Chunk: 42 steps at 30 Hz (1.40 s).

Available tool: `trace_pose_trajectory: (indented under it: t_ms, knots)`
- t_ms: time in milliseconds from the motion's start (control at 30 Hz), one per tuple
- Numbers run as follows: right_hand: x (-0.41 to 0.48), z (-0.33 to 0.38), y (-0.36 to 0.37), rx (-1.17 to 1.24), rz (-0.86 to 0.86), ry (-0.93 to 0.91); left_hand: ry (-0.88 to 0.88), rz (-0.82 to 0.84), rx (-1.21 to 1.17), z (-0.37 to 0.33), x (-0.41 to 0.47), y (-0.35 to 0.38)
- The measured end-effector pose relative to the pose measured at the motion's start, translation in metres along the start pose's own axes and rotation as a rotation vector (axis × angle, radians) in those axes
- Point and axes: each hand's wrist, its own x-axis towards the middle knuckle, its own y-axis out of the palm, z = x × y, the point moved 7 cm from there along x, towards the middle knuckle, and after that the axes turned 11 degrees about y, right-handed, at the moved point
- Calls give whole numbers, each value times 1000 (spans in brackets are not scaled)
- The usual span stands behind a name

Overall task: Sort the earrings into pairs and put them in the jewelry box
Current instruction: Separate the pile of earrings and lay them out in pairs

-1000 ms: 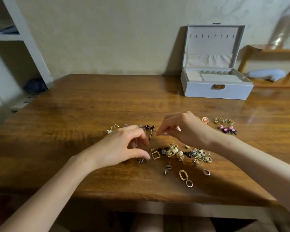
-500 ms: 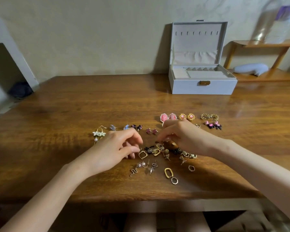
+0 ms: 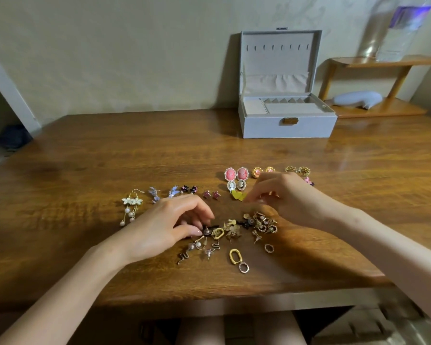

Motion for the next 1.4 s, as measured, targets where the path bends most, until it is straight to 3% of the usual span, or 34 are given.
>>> trace_pose_trajectory:
  t_ms: [100, 333, 500, 633, 867, 1067, 1400]
  knots:
    - [-5, -6, 7, -20, 54, 53, 6, -61, 82, 2, -1, -8]
    - [-11, 4, 13, 28, 106, -13, -65, 20, 169, 10, -1, 4]
    - [-9, 21, 7, 51, 17, -99, -103, 68, 215, 13, 0, 2]
    - [-14, 50, 16, 7, 127, -229, -129, 87, 249, 13, 0, 0]
    - [-25, 61, 22, -85, 302, -208, -155, 2, 200, 13, -3, -3]
    - [-24, 55, 26, -195, 257, -159, -144, -79, 69, 8, -6, -12]
    - [-10, 57, 17, -127, 139, -120, -118, -141, -72, 3, -7, -19]
